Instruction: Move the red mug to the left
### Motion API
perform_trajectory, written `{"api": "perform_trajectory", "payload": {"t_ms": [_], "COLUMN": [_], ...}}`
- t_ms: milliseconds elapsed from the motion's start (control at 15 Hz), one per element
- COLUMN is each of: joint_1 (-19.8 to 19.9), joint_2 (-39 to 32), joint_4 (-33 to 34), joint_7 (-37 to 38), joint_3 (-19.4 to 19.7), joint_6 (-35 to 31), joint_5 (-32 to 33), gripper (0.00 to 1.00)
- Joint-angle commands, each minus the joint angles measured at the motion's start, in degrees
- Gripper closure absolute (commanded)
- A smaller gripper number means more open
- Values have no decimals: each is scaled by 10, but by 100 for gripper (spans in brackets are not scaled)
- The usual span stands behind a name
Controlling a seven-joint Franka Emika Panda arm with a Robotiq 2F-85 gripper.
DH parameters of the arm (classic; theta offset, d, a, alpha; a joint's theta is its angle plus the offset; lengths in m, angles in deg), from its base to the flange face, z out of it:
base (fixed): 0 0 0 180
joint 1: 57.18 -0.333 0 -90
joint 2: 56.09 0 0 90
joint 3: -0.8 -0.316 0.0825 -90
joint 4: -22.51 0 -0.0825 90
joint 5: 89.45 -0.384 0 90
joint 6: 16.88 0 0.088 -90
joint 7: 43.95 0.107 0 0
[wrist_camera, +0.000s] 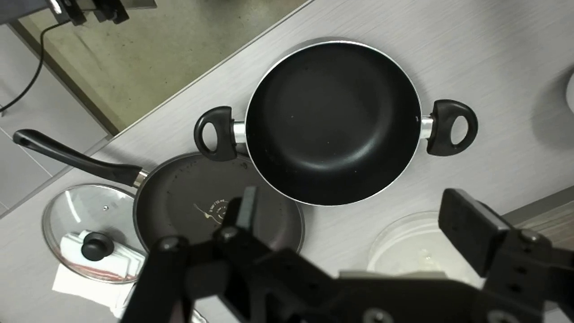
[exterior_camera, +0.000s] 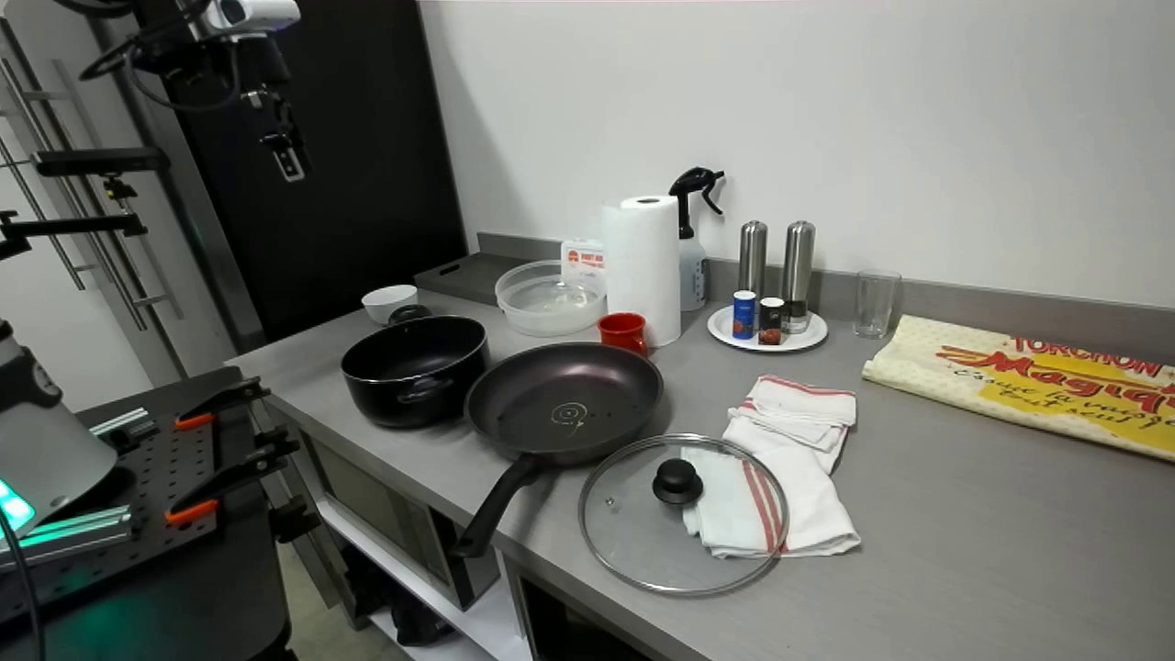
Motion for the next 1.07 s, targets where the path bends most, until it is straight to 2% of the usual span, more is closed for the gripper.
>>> {"api": "perform_trajectory", "payload": {"t_ms": [0,333,667,1000], "joint_1": [20,56,90,96], "joint_2": [-33,-82,-153,-255], "joint_4": [26,62,120,212], "joint_7": [8,0,-28,-125], "joint_3": [10,27,68,126], "joint_6": [1,-7,-32,-35], "joint_5": [43,118,195,241], "gripper": [0,0,0,0]}}
